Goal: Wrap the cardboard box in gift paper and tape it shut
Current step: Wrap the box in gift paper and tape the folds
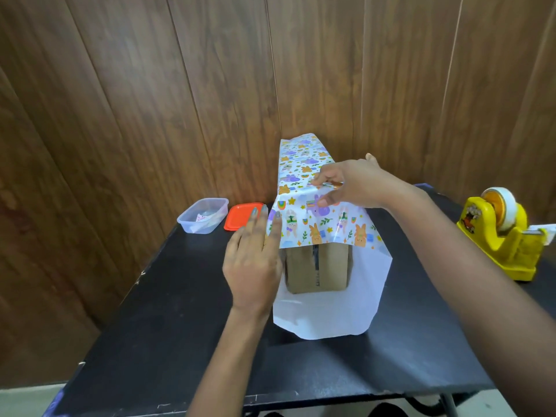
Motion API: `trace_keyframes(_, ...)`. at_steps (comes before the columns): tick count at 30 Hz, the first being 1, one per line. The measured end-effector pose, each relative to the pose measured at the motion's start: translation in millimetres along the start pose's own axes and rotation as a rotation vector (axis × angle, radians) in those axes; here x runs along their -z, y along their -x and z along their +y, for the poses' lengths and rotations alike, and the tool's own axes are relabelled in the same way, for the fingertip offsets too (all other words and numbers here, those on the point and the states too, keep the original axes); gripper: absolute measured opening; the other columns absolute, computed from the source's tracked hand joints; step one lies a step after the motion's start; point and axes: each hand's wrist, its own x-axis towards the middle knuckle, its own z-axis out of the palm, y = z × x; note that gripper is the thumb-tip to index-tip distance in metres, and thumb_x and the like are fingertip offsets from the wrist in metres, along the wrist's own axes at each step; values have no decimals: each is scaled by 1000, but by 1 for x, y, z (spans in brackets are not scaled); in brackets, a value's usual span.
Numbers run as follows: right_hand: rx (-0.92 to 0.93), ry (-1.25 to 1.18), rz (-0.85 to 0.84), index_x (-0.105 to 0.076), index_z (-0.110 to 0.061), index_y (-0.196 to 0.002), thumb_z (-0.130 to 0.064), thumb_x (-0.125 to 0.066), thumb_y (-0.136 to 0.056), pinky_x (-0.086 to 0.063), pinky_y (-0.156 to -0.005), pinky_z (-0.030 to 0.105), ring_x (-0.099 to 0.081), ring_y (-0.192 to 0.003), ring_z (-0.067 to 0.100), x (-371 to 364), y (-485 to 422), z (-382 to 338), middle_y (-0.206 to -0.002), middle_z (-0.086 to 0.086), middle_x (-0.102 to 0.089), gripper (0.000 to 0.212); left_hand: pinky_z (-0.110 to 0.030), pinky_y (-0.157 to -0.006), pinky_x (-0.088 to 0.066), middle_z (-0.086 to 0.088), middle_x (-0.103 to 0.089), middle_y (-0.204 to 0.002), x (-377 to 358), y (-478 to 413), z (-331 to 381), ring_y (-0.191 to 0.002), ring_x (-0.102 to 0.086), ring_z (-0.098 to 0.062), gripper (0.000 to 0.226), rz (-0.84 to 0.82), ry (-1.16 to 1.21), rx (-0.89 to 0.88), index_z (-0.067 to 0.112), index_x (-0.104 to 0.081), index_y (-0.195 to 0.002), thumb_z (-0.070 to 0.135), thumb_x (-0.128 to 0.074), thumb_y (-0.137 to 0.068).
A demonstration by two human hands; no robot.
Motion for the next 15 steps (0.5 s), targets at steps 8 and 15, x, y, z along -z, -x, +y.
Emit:
trace_keyframes(8,5,-11,-10,-58,-33,-119,-42,-65,-84,2,-115,48,-52,-117,15,-1,-1,2,-118,-11,-61,37,-57,-102,-36,-10,-50,-139,55,-4,42,-134,-38,-37,37,-294,-21,-15,15,-70,-92,24,-38,-76)
trace_keyframes(15,33,-29,-15,-60,-25,-116,-31,-68,-82,-31,-92,30,-53,-103,17,8,5,-4,-103,-3,-62,35,-37,-104,-28,-6,-45,-140,8,-127,17,-135,-33,-27,50,-899,68,-114,17,-38,-136,38,-51,-93)
